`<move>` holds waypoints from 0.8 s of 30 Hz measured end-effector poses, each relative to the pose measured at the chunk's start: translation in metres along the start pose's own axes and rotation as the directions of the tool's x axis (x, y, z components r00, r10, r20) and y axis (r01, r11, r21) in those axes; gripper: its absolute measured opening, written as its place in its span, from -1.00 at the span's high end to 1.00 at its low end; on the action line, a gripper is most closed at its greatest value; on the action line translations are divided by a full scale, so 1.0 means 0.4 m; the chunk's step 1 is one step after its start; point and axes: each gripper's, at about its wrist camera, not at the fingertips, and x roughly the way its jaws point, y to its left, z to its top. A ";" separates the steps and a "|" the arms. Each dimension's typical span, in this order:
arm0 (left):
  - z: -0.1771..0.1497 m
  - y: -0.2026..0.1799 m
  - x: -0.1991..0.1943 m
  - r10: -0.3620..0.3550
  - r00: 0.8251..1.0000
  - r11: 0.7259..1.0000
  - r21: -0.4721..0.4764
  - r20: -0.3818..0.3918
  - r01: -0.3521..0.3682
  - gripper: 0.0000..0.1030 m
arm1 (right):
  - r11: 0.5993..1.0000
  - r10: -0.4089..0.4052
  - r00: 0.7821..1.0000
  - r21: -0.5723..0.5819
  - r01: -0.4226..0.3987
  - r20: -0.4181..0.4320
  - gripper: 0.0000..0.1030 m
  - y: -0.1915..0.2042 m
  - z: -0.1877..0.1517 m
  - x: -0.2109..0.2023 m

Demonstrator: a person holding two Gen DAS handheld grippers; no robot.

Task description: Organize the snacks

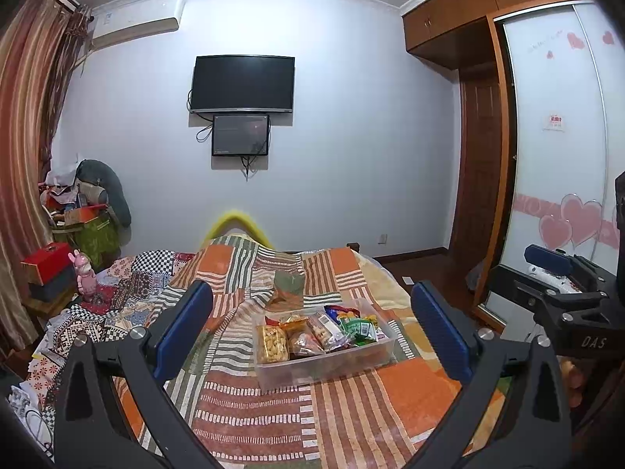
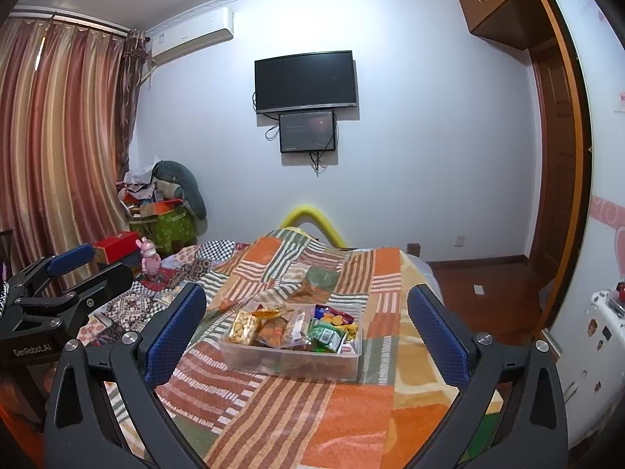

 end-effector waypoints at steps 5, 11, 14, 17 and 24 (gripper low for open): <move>-0.002 0.000 0.005 -0.003 1.000 1.000 -0.006 -0.005 0.003 -0.99 | 1.000 -0.001 1.000 -0.003 0.001 0.000 -1.00 0.000 0.000 -0.001; 0.000 0.003 0.007 -0.005 1.000 1.000 -0.008 -0.007 0.005 -1.00 | 1.000 -0.004 1.000 -0.004 0.004 0.000 -1.00 0.000 -0.003 -0.001; 0.000 0.004 0.009 -0.008 1.000 1.000 -0.011 -0.009 0.008 -1.00 | 1.000 -0.005 1.000 -0.005 0.005 0.001 -1.00 -0.001 -0.003 -0.003; -0.002 0.003 0.012 -0.008 1.000 1.000 -0.011 -0.013 0.008 -1.00 | 1.000 -0.006 1.000 -0.004 0.006 0.000 -1.00 -0.003 -0.004 -0.002; -0.006 0.000 0.014 -0.007 1.000 1.000 -0.011 -0.016 0.007 -1.00 | 1.000 -0.009 1.000 -0.004 0.009 -0.002 -1.00 -0.008 -0.005 -0.001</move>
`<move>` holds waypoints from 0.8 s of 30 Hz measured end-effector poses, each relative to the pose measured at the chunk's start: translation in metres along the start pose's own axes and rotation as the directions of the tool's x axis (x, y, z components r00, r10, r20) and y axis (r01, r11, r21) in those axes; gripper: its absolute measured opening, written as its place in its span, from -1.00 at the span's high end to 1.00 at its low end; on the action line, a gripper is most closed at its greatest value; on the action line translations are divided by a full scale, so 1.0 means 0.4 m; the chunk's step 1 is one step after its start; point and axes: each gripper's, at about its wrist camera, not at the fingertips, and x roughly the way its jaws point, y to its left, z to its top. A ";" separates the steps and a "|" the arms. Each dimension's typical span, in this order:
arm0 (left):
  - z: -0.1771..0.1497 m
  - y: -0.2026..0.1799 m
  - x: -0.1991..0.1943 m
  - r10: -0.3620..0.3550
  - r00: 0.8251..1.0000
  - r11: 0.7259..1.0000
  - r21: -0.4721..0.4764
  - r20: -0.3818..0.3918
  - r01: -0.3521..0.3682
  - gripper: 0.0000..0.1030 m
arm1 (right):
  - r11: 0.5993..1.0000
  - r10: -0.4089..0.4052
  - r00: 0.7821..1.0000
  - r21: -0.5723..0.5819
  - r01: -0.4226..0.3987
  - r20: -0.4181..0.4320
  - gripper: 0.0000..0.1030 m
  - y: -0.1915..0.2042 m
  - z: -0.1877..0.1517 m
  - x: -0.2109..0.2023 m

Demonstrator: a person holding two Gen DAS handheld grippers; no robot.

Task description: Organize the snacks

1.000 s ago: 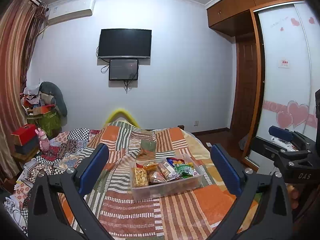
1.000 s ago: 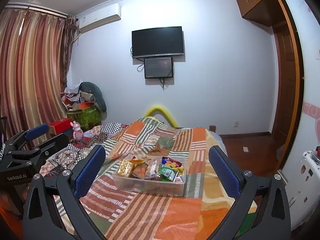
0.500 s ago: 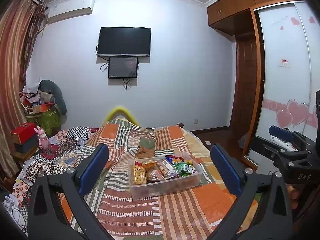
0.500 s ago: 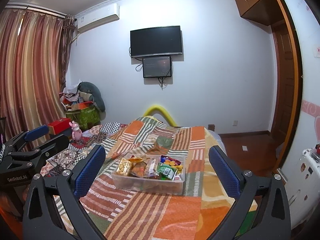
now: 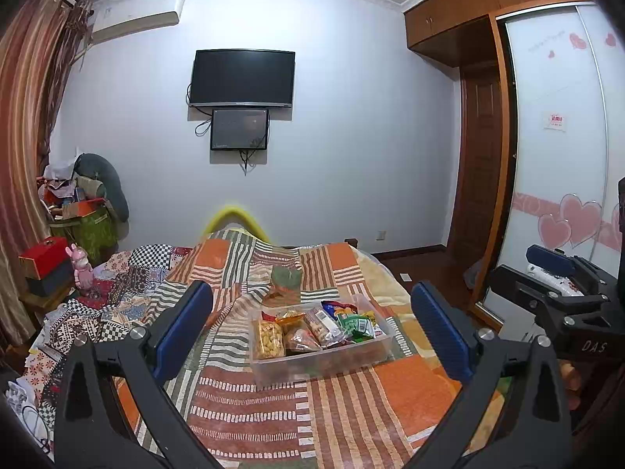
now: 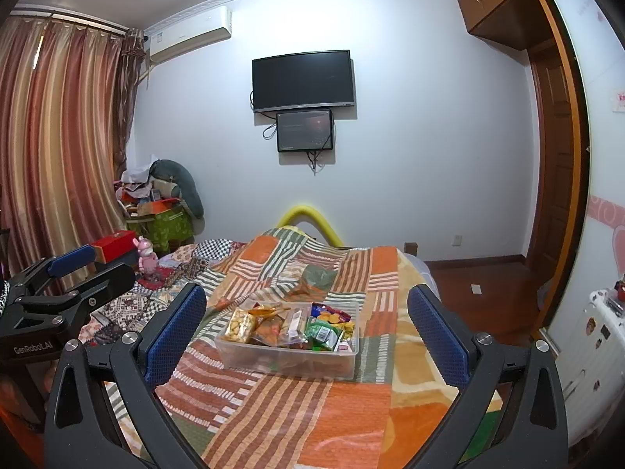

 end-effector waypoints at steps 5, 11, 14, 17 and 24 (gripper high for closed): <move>-0.003 -0.003 0.000 -0.005 1.000 1.000 0.002 -0.004 0.005 -1.00 | 1.000 -0.001 1.000 0.000 0.001 0.000 -1.00 -0.001 0.000 -0.001; -0.003 -0.003 0.000 -0.013 1.000 1.000 0.005 -0.005 0.013 -1.00 | 1.000 -0.002 1.000 0.000 0.002 0.000 -1.00 -0.001 0.002 -0.003; -0.004 -0.004 0.000 -0.023 1.000 1.000 0.004 -0.010 0.023 -1.00 | 1.000 -0.002 1.000 0.001 0.002 0.000 -1.00 -0.002 0.002 -0.003; -0.005 -0.007 0.000 -0.037 0.999 0.999 0.001 -0.013 0.037 -1.00 | 1.000 -0.002 1.000 0.002 0.002 0.000 -1.00 -0.003 0.003 -0.004; -0.011 -0.024 0.005 -0.025 1.000 0.999 0.027 -0.015 0.026 -1.00 | 1.000 -0.002 1.000 0.004 0.002 -0.003 -1.00 -0.005 0.003 -0.005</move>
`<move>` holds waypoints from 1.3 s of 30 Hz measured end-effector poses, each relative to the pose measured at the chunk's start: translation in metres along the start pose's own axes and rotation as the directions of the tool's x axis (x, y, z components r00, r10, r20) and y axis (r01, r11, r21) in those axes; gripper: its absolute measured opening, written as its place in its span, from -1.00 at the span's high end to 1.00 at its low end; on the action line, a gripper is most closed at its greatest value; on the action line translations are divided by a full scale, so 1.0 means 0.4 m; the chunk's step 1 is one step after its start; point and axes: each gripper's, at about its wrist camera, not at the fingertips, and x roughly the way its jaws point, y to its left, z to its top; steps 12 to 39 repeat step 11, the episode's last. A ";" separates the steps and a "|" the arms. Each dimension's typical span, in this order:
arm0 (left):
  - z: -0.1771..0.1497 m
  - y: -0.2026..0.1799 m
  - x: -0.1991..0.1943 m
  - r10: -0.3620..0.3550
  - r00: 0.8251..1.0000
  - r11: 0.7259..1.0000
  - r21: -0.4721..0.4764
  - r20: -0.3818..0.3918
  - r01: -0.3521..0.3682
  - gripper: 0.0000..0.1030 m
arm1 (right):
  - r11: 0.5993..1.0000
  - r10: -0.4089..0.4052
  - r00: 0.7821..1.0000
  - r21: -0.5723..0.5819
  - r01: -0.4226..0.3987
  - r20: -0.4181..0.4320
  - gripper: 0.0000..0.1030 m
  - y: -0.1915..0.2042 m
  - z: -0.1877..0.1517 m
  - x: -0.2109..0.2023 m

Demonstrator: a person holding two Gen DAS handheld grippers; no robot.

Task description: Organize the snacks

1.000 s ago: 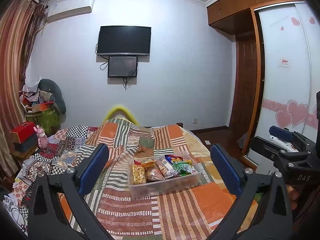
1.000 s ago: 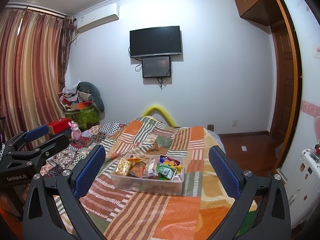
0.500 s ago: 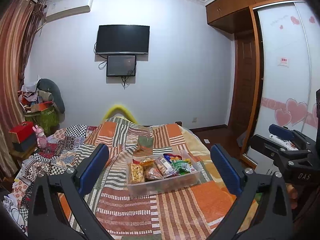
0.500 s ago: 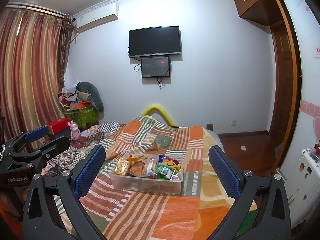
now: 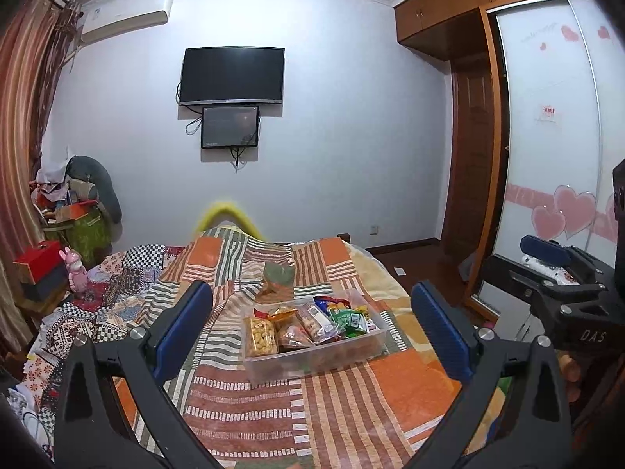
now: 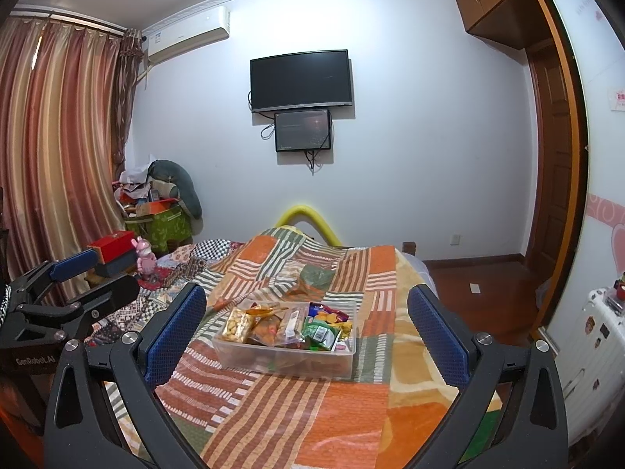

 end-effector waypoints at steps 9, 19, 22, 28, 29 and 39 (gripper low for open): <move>-0.006 -0.004 0.003 -0.009 1.000 1.000 -0.003 0.000 0.009 -1.00 | 1.000 -0.001 1.000 0.002 0.001 -0.006 -1.00 -0.002 -0.003 0.001; -0.007 -0.002 0.005 -0.010 1.000 1.000 -0.007 -0.004 0.010 -1.00 | 1.000 -0.002 1.000 0.003 0.002 -0.009 -1.00 -0.004 -0.004 0.002; -0.007 -0.002 0.005 -0.010 1.000 1.000 -0.007 -0.004 0.010 -1.00 | 1.000 -0.002 1.000 0.003 0.002 -0.009 -1.00 -0.004 -0.004 0.002; -0.007 -0.002 0.005 -0.010 1.000 1.000 -0.007 -0.004 0.010 -1.00 | 1.000 -0.002 1.000 0.003 0.002 -0.009 -1.00 -0.004 -0.004 0.002; -0.007 -0.002 0.005 -0.010 1.000 1.000 -0.007 -0.004 0.010 -1.00 | 1.000 -0.002 1.000 0.003 0.002 -0.009 -1.00 -0.004 -0.004 0.002; -0.007 -0.002 0.005 -0.010 1.000 1.000 -0.007 -0.004 0.010 -1.00 | 1.000 -0.002 1.000 0.003 0.002 -0.009 -1.00 -0.004 -0.004 0.002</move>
